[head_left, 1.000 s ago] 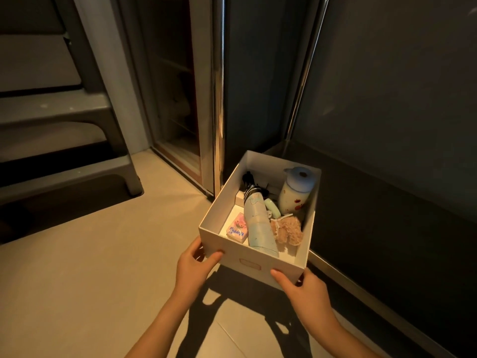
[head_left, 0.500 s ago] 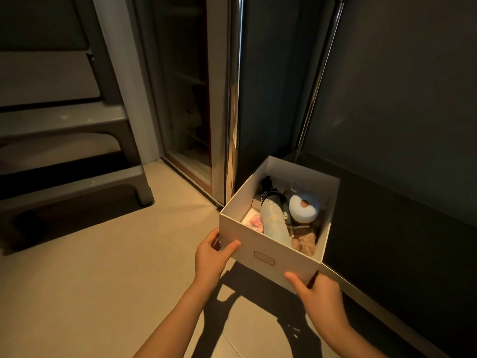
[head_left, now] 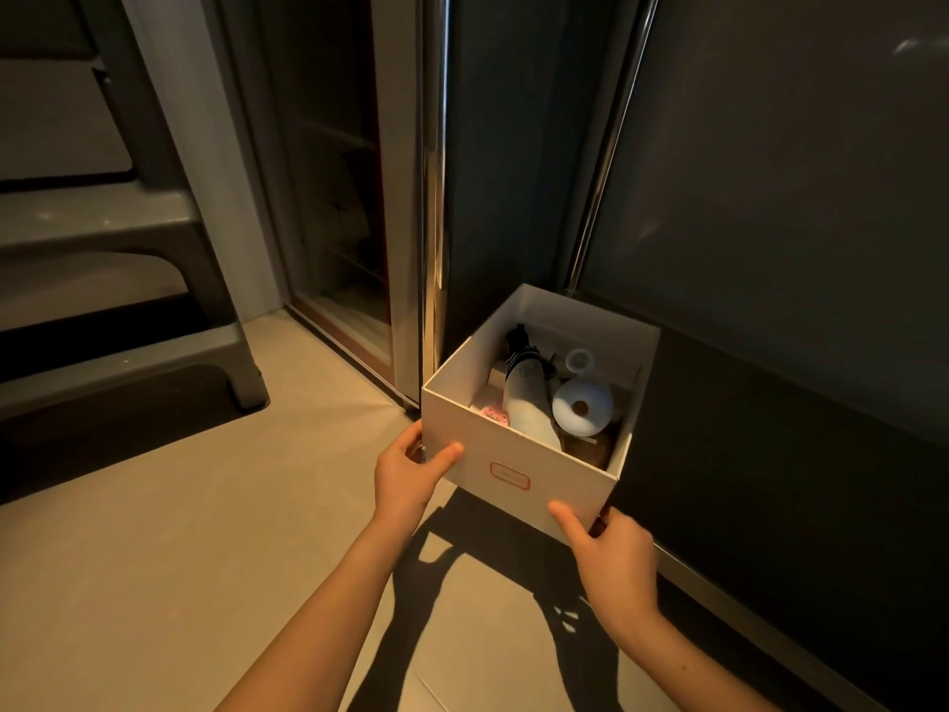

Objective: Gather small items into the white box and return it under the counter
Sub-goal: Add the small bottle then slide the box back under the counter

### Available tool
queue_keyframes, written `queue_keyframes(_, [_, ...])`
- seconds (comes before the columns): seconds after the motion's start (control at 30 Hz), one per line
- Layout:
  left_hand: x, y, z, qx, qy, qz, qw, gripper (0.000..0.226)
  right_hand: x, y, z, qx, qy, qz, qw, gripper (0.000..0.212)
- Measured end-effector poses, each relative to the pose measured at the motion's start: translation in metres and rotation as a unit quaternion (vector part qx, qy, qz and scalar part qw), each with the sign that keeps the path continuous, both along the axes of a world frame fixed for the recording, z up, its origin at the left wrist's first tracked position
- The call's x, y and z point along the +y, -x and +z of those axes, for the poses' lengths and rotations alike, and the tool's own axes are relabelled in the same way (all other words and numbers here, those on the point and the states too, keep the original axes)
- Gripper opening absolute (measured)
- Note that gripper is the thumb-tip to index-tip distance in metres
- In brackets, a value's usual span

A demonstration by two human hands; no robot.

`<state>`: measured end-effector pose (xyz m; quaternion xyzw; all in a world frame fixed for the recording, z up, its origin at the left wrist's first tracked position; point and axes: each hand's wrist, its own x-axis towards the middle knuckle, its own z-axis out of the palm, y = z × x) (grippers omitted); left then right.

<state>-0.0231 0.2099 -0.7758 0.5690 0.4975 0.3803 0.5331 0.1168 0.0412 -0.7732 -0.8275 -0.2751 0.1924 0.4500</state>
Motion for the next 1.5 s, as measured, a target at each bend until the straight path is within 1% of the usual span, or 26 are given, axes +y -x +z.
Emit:
queue_keyframes(0.1, [0.005, -0.006, -0.002, -0.009, 0.005, -0.003, 1.0, 0.062, 0.004, -0.002, -0.007, 0.016, -0.029, -0.032, 0.999, 0.031])
queue_keyframes(0.17, [0.005, -0.01, -0.005, -0.021, 0.01, -0.005, 1.0, 0.062, 0.008, 0.0, -0.013, 0.035, -0.068, -0.085, 0.993, 0.033])
queue_keyframes(0.2, [0.004, -0.012, -0.007, -0.029, 0.015, -0.004, 0.999, 0.062, 0.011, 0.003, -0.016, 0.052, -0.089, -0.123, 0.987, 0.039])
queue_keyframes(0.27, [0.0, -0.015, -0.012, -0.052, 0.035, 0.008, 0.998, 0.059, 0.016, 0.011, -0.019, 0.089, -0.117, -0.197, 0.969, 0.058])
queue_keyframes(0.3, [-0.002, -0.016, -0.016, -0.063, 0.044, 0.018, 0.997, 0.056, 0.019, 0.014, -0.021, 0.101, -0.129, -0.22, 0.962, 0.064])
queue_keyframes(0.37, [-0.005, -0.018, -0.02, -0.08, 0.056, 0.036, 0.995, 0.052, 0.023, 0.019, -0.025, 0.111, -0.149, -0.24, 0.953, 0.066])
queue_keyframes(0.5, [-0.007, -0.021, -0.023, -0.1, 0.069, 0.051, 0.991, 0.053, 0.024, 0.026, -0.031, 0.154, -0.131, -0.256, 0.945, 0.07])
queue_keyframes(0.57, [-0.009, -0.022, -0.024, -0.105, 0.079, 0.06, 0.99, 0.053, 0.023, 0.027, -0.028, 0.172, -0.151, -0.251, 0.941, 0.065])
queue_keyframes(0.63, [-0.013, -0.024, -0.025, -0.115, 0.108, 0.075, 0.985, 0.06, 0.025, 0.026, -0.024, 0.19, -0.17, -0.255, 0.933, 0.059])
queue_keyframes(0.7, [-0.021, -0.027, -0.028, -0.135, 0.148, 0.072, 0.977, 0.069, 0.025, 0.029, -0.021, 0.235, -0.168, -0.272, 0.918, 0.056])
queue_keyframes(0.77, [-0.03, -0.029, -0.031, -0.178, 0.182, 0.043, 0.966, 0.083, 0.026, 0.036, -0.022, 0.325, -0.163, -0.279, 0.889, 0.059])
queue_keyframes(0.83, [-0.035, -0.029, -0.032, -0.206, 0.2, 0.01, 0.958, 0.095, 0.029, 0.043, -0.021, 0.42, -0.19, -0.252, 0.851, 0.058])
queue_keyframes(0.87, [-0.036, -0.029, -0.033, -0.21, 0.206, 0.001, 0.956, 0.099, 0.031, 0.046, -0.02, 0.444, -0.203, -0.231, 0.841, 0.055])
queue_keyframes(0.93, [-0.038, -0.029, -0.031, -0.212, 0.227, 0.003, 0.951, 0.096, 0.035, 0.048, -0.017, 0.455, -0.217, -0.195, 0.842, 0.047])
queue_keyframes(1.03, [-0.045, -0.029, -0.028, -0.194, 0.231, -0.019, 0.953, 0.073, 0.041, 0.049, -0.014, 0.46, -0.235, -0.166, 0.84, 0.035])
queue_keyframes(1.1, [-0.048, -0.029, -0.028, -0.183, 0.217, -0.044, 0.958, 0.056, 0.043, 0.048, -0.014, 0.462, -0.247, -0.175, 0.834, 0.025])
queue_keyframes(1.13, [-0.05, -0.031, -0.028, -0.184, 0.215, -0.045, 0.958, 0.052, 0.044, 0.047, -0.015, 0.461, -0.253, -0.183, 0.83, 0.022])
queue_keyframes(1.27, [-0.05, -0.039, -0.025, -0.17, 0.209, -0.011, 0.963, 0.057, 0.046, 0.044, -0.015, 0.468, -0.275, -0.197, 0.816, 0.031])
queue_keyframes(1.37, [-0.052, -0.046, -0.024, -0.17, 0.187, 0.007, 0.968, 0.059, 0.046, 0.042, -0.014, 0.464, -0.283, -0.199, 0.815, 0.04])
queue_keyframes(1.5, [-0.048, -0.052, -0.024, -0.175, 0.178, 0.012, 0.968, 0.057, 0.051, 0.04, -0.014, 0.456, -0.285, -0.205, 0.818, 0.037])
